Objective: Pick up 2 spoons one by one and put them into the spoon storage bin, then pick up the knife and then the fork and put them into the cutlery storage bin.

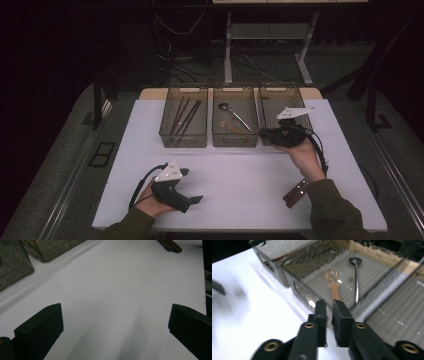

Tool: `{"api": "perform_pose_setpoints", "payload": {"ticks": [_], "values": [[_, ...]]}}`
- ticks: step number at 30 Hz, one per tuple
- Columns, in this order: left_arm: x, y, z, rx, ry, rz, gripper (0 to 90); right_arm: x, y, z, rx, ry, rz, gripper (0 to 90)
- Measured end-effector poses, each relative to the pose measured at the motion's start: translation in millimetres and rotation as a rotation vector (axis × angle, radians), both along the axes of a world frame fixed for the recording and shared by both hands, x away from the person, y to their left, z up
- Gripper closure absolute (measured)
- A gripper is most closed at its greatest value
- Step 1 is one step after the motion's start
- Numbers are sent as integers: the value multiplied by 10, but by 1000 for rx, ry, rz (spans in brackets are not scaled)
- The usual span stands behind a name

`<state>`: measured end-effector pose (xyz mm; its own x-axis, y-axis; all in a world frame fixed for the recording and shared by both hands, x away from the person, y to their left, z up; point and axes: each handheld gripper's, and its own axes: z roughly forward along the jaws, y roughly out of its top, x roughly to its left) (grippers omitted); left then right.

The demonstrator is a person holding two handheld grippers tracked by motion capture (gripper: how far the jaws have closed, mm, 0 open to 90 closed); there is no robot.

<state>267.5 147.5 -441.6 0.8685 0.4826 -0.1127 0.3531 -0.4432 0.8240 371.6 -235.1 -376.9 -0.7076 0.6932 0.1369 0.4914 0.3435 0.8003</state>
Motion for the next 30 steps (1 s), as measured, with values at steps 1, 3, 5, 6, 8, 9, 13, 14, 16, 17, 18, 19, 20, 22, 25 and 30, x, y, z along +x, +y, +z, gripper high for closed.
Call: {"api": "perform_pose_setpoints", "payload": {"ticks": [1, 3, 5, 6, 8, 9, 13, 14, 16, 17, 18, 19, 20, 22, 25, 30], "values": [[-4, -2, 1, 1, -1, 1, 0, -42, -45, -21, 3, 6, 3, 891], [-5, 3, 5, 13, -6, -4, 0, -123, -123, -66, 1, 16, 7, 899], [-3, 1, 6, 19, -7, -2, 0, -208, -188, -109, -13, 22, 7, 900], [-2, 1, 7, 21, -7, -1, 0, -247, -219, -127, -21, 22, 8, 900], [-2, 0, 7, 23, -7, -1, 0, -314, -274, -141, -23, 33, 10, 900], [-4, 0, 6, 22, -6, 2, 0, -345, -302, -144, -28, 34, 11, 900], [-5, 7, 5, 19, -5, 5, 0, -464, -407, -168, -44, 52, 22, 900], [-4, 8, 5, 19, -5, 5, 0, -491, -432, -174, -46, 53, 25, 900], [-3, 8, 5, 18, -6, 5, 0, -543, -477, -181, -48, 60, 32, 900], [-2, 8, 7, 19, -6, 3, 0, -572, -495, -186, -54, 63, 35, 900], [-5, 6, 7, 19, -6, 4, 0, -599, -514, -194, -60, 61, 38, 900], [-7, 6, 6, 19, -6, 4, 0, -627, -533, -205, -59, 69, 42, 900], [-8, 6, 6, 19, -6, 5, 0, -656, -548, -215, -62, 77, 47, 900], [-5, 7, 6, 18, -5, 6, 0, -722, -568, -239, -78, 88, 58, 900], [-7, 4, 9, 20, -8, 5, 0, -837, -601, -274, -100, 99, 83, 900], [-9, 3, 6, 23, -7, 6, 0, -1015, -658, -338, -128, 118, 120, 900]]}}
